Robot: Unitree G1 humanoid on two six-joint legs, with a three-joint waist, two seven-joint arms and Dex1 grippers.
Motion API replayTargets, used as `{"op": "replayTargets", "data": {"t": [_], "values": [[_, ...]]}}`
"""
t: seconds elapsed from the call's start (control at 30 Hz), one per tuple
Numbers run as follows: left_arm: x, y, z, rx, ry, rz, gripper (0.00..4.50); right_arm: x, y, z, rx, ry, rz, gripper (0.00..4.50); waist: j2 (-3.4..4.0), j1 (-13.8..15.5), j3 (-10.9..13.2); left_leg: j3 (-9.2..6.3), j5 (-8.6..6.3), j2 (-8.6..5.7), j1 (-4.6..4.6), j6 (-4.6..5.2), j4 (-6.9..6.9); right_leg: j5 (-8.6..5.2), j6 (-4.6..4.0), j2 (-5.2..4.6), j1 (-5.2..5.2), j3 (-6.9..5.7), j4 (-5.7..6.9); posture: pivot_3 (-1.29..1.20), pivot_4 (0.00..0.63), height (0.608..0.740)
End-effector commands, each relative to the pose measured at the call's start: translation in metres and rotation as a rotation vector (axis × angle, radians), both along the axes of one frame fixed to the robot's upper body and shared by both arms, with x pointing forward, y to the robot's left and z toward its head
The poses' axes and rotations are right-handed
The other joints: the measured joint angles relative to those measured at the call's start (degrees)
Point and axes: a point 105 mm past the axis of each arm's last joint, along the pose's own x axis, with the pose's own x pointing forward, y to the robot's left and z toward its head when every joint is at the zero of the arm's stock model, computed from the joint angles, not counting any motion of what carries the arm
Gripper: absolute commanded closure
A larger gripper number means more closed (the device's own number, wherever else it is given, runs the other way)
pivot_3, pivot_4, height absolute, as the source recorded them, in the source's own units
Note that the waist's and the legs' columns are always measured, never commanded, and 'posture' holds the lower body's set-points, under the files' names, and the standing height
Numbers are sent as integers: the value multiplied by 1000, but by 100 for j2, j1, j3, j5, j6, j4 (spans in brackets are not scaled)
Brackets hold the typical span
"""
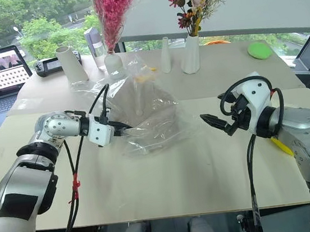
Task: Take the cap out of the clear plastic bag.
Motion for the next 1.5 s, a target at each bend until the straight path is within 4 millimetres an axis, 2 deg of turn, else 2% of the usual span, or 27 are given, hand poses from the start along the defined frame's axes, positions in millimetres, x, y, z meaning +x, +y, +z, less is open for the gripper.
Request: {"op": "replayTargets", "data": {"t": [0.03, 0.17, 0.27, 0.33, 0.43, 0.53, 0.57, 0.63, 0.77, 0.83, 0.9, 0.97, 1.07, 1.13, 1.2, 1.3, 1.37, 1.5], "values": [[26, 8, 20, 65, -205, 115, 2470, -1, 3, 12, -9, -56, 20, 0, -5, 5, 3, -1, 0, -1, 0, 0, 2, -1, 2, 0, 0, 0, 1, 0, 150, 740], [58, 45, 22, 281, -487, 295, 1045, -1, 4, 9, -9, -45, 25, 0, -6, -6, 3, 0, -1, -4, 0, -1, 2, -3, 12, -2, 1, 2, 2, 0, 150, 740], [70, 77, 41, 259, -578, 480, 31, -1, 6, 8, -5, -42, 30, 0, -7, -25, 4, 1, -1, -3, 1, -1, -1, -5, 13, -1, -5, 2, 4, 0, 150, 740], [72, 88, 51, 182, -577, 567, 31, 0, 7, 8, -3, -40, 36, 0, -14, -26, 9, 1, -1, -1, -2, -2, -2, -5, 11, 0, -12, 1, 6, 0, 150, 740], [72, 92, 65, -1, -506, 658, 31, 3, 9, 7, -1, -38, 43, 0, -17, -8, 11, 2, -1, -1, -3, -2, -4, -5, 9, -1, -13, 1, 5, 0, 150, 740], [71, 92, 96, -225, -469, 709, 31, 5, 11, 7, 1, -37, 54, 0, -18, 15, 12, 2, 0, -3, -4, -3, -3, -4, 8, -3, -12, 0, 5, 0, 150, 740], [70, 87, 114, -343, -453, 699, 31, 6, 12, 6, 0, -37, 58, 0, -20, 17, 13, 2, 0, -3, -4, -4, -2, -4, 7, -3, -12, -1, 4, 0, 150, 740], [63, 79, 137, -514, -400, 646, 31, 7, 13, 6, 2, -36, 66, 0, -24, 16, 15, 1, 0, -2, -6, -4, -2, -3, 5, -3, -11, -3, 3, 0, 150, 740], [41, 51, 156, -816, -111, 444, 31, 4, 18, 2, 0, -13, 103, 0, -23, 12, 15, 1, 0, -3, -9, -4, -2, 19, -31, -6, -11, -4, 4, 0, 150, 740], [25, 38, 154, -891, 65, 345, 31, 1, 21, -2, -3, 7, 128, 0, -22, -17, 15, 3, 0, -1, -1, -4, -3, 21, -35, -7, -3, -1, 5, 0, 150, 740], [-13, 16, 119, -767, 356, 221, 31, -5, 28, -9, -16, 38, 170, 0, -20, -94, 13, 1, 1, 1, 2, -4, -2, 23, -38, -4, -2, 0, 9, 0, 150, 740], [-49, 3, 79, -612, 572, 179, 31, -7, 32, -12, -13, 52, 191, 0, -19, -200, 14, 1, 0, 5, 8, -4, -8, 22, -44, -2, -2, 9, 18, 0, 150, 740], [-73, 6, 37, -476, 727, 233, 31, -6, 38, -13, -3, 47, 197, 0, -15, -247, 17, -1, 1, 10, 21, -3, -10, 21, -54, 5, -1, 8, 26, 0, 150, 740], [-78, 7, 32, -479, 752, 261, 31, -7, 42, -14, 2, 52, 211, 0, -15, -225, 17, -3, 1, 15, 31, -3, -8, 5, -34, 12, 6, 4, 25, 0, 150, 740], [-67, 6, 41, -540, 678, 305, 31, -9, 46, -18, 2, 58, 222, 0, -15, -177, 17, -2, 2, 19, 36, -3, -7, -3, -37, 13, 9, 3, 21, 0, 150, 740], [-50, 7, 46, -551, 509, 354, 31, -10, 50, -20, 15, 55, 219, 0, -15, -79, 16, -1, 2, 17, 35, -2, -1, -12, -52, 9, 12, 1, 17, 0, 150, 740], [-42, 3, 49, -578, 463, 369, 31, -10, 53, -21, 24, 59, 222, 0, -15, -20, 16, 2, 3, 14, 35, -2, 0, -4, -38, 6, 15, 3, 12, 0, 150, 740], [-55, -24, 58, -609, 490, 249, 31, -25, 67, -32, 35, 125, 294, 0, -15, 13, 16, 3, 1, 10, 20, -2, -10, 7, -38, 4, 4, 3, 8, 0, 150, 740]]}}
